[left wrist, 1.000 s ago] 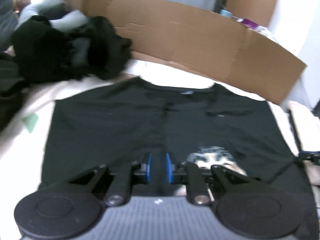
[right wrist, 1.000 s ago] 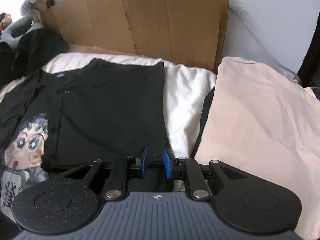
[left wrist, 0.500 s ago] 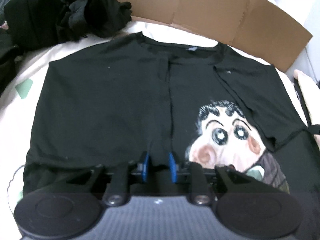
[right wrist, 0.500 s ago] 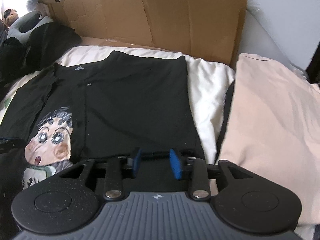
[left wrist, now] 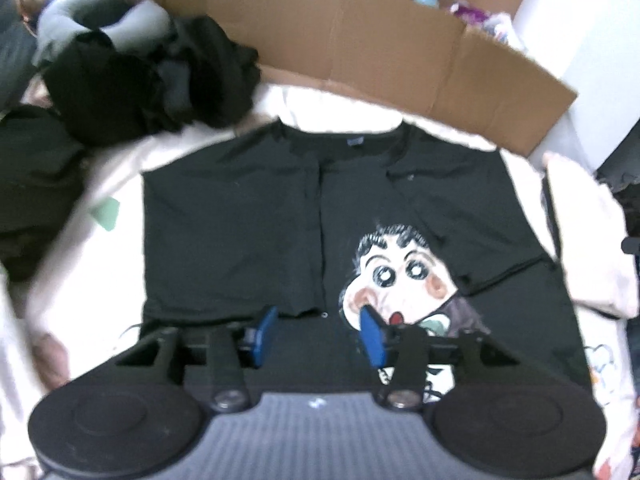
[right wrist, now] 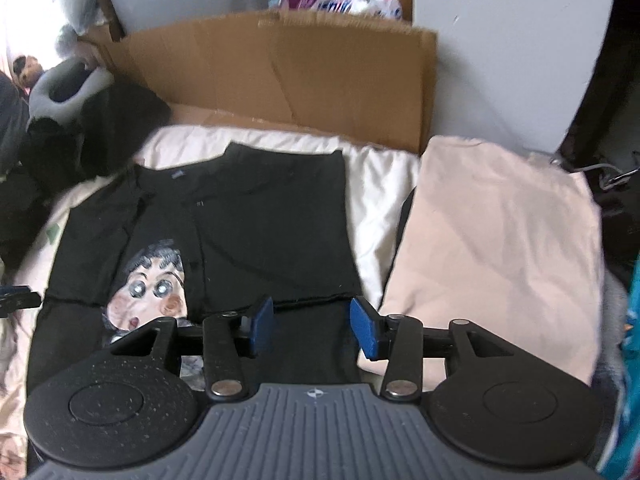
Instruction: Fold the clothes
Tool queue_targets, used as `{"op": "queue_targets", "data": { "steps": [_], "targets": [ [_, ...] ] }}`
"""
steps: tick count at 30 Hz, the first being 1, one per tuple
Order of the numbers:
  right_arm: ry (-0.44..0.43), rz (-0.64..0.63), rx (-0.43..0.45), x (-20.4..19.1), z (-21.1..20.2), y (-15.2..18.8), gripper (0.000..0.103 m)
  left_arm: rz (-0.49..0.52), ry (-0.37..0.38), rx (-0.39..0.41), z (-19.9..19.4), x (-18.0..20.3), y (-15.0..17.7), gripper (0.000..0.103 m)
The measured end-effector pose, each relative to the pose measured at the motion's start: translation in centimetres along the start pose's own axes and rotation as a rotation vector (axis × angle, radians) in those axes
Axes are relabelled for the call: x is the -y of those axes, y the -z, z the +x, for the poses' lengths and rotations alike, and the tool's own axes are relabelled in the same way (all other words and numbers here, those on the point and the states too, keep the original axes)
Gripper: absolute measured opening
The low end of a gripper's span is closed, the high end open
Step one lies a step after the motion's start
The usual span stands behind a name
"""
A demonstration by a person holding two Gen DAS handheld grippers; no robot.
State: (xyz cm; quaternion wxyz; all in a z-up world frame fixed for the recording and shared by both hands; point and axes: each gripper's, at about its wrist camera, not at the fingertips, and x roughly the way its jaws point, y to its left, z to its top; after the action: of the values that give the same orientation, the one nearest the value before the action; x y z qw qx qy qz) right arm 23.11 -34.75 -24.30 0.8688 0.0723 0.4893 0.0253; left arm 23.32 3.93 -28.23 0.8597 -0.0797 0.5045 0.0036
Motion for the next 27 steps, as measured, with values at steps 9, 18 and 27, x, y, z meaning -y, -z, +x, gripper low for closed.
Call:
{"op": "queue_targets", "data": {
  "steps": [9,18,27],
  "targets": [
    [-0.035,-0.004,0.052,2.3,-9.3,-4.1,0.063,0.009,-0.037,0.044,-11.3,0.3,-1.5,0.068],
    [-0.051,-0.104,0.130,3.9,-19.0,-9.0,0.063,-0.071,-0.089,0.100,-20.5,-1.7,-0.9,0.074],
    [0.051,-0.226,0.194,5.1,-25.8,-11.0,0.063,-0.108,-0.131,0.130,-25.5,-3.9,0.9,0.075]
  ]
}}
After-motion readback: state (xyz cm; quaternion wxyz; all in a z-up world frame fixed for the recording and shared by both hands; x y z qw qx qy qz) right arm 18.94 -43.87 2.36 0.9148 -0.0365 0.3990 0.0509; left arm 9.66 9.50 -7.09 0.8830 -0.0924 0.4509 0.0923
